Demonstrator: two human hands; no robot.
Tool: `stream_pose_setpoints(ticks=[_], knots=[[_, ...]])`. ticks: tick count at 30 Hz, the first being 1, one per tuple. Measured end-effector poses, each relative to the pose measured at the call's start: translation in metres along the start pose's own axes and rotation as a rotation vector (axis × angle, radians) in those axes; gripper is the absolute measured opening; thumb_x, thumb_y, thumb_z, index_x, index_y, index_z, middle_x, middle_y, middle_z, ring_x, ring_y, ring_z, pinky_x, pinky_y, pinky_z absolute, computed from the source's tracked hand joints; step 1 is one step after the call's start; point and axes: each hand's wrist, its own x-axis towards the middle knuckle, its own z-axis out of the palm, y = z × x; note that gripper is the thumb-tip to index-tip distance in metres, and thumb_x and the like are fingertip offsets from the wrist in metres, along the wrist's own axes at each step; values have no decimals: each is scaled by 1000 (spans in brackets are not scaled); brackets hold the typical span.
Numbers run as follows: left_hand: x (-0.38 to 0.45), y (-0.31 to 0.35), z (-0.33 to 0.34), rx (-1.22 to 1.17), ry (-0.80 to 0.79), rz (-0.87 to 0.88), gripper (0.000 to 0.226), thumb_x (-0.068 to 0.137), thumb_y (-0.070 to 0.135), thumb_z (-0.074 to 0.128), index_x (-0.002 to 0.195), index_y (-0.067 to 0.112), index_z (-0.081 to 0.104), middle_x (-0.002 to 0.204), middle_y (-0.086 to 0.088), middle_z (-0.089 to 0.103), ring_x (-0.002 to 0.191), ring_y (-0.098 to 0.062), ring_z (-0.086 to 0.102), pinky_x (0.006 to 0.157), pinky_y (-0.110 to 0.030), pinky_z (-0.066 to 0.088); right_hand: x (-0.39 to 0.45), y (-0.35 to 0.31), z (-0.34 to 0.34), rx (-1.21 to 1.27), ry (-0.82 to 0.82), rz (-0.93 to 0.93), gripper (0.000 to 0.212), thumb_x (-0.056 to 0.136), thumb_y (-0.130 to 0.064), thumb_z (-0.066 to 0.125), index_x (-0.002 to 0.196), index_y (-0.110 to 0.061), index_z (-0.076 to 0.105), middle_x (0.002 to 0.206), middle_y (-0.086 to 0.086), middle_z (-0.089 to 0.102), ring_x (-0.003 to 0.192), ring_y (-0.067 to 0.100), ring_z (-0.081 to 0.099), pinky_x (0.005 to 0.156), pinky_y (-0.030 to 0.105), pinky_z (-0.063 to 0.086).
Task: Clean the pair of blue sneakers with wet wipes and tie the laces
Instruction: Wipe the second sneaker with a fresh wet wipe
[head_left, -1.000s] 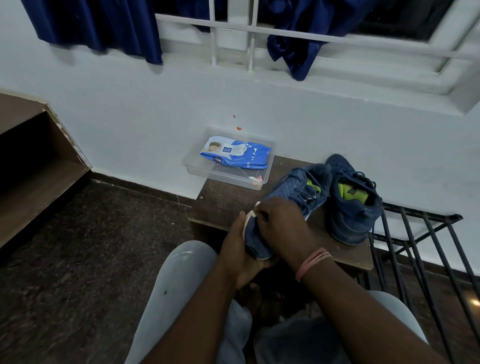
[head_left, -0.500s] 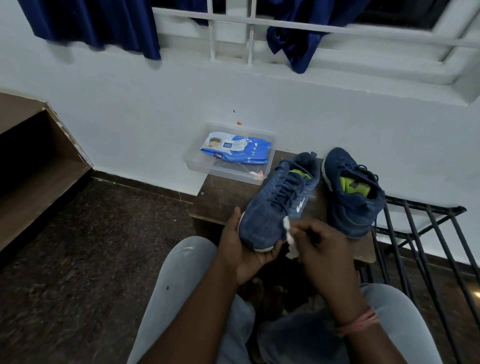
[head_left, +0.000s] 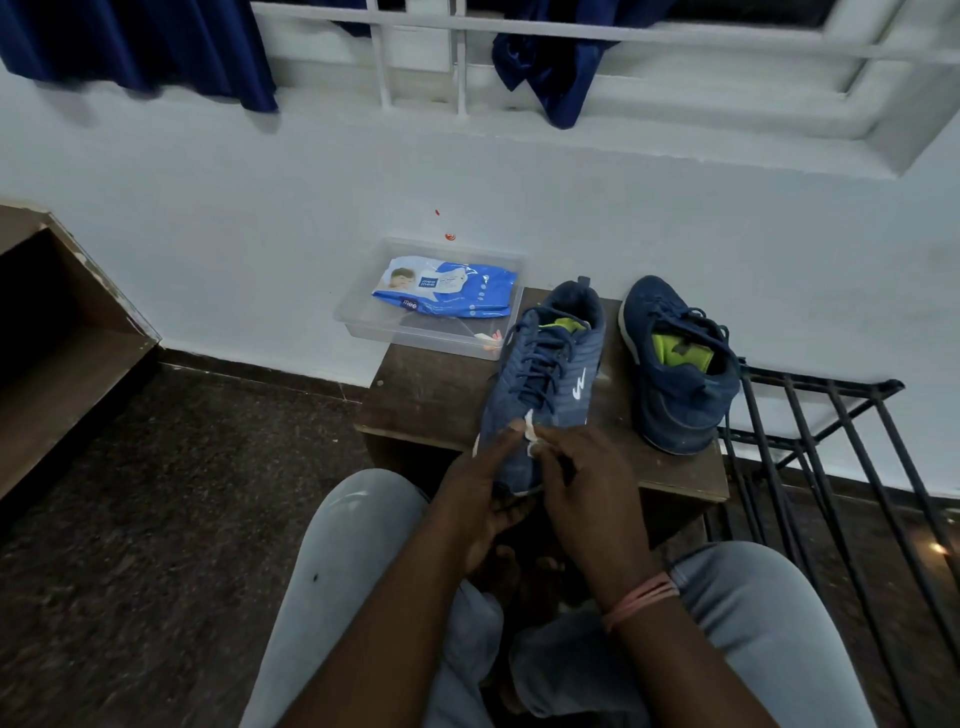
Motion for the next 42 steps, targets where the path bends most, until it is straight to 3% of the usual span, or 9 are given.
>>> stream_pose_setpoints(ticks=[8, 12, 17, 19, 25, 29, 35, 37, 42], knots=[[3, -8, -1, 232, 171, 138, 37, 87, 32, 79, 109, 4, 71, 94, -14, 78, 88, -32, 76, 82, -59, 60, -25, -5, 0, 66, -167, 66, 25, 90, -1, 67, 111, -15, 75, 96, 1, 66, 86, -5, 51, 83, -3, 34], [4, -14, -2, 222, 155, 166, 35, 92, 42, 73, 109, 12, 74, 97, -10, 79, 92, -29, 76, 87, -55, 60, -19, 1, 4, 26, -191, 82, 10, 90, -9, 70, 92, -16, 78, 87, -1, 67, 78, -2, 56, 75, 5, 40], [6, -15, 5, 164, 157, 124, 31, 101, 36, 61, 113, 8, 69, 104, -13, 77, 86, -29, 77, 64, -41, 63, 21, 27, 3, -193, -130, 183, 5, 83, -6, 72, 80, -9, 75, 82, 9, 67, 75, 22, 62, 66, 28, 42], [8, -17, 4, 202, 184, 151, 36, 101, 41, 61, 112, 8, 71, 100, -11, 78, 86, -29, 77, 69, -46, 64, 20, 16, 2, -230, -127, 197, 7, 86, -9, 68, 80, -9, 73, 83, 10, 67, 75, 24, 62, 66, 31, 47], [14, -22, -2, 460, 313, 212, 41, 98, 52, 59, 94, 13, 72, 85, -5, 77, 81, -23, 75, 77, -44, 63, -9, -6, 6, -64, -353, 155, 20, 93, -15, 59, 79, -20, 72, 81, -4, 66, 71, 6, 60, 65, 19, 44], [11, -23, 7, 218, 187, 196, 36, 104, 39, 55, 115, 8, 69, 104, -12, 77, 85, -28, 77, 65, -42, 63, 13, 24, -6, -180, -220, 186, 13, 92, -14, 63, 82, -11, 70, 84, 7, 65, 76, 20, 60, 68, 31, 45], [13, -21, 2, 374, 289, 239, 31, 101, 41, 59, 95, 14, 73, 84, -2, 78, 83, -20, 75, 72, -32, 60, -30, -18, -1, -21, -279, 165, 15, 92, -14, 63, 79, -18, 69, 83, -3, 63, 74, 7, 58, 69, 22, 47], [14, -21, 2, 331, 248, 221, 31, 101, 42, 59, 101, 15, 74, 91, -3, 79, 88, -21, 76, 79, -38, 62, -30, -11, -8, -17, -259, 123, 15, 92, -14, 63, 79, -16, 71, 80, -3, 64, 72, 8, 58, 70, 24, 48], [13, -23, 9, 205, 186, 189, 25, 105, 34, 54, 104, 15, 71, 102, -10, 78, 87, -27, 77, 65, -40, 63, 3, 32, -12, -99, -119, 188, 19, 90, -12, 61, 73, -14, 69, 72, 2, 68, 67, 18, 61, 66, 38, 50]])
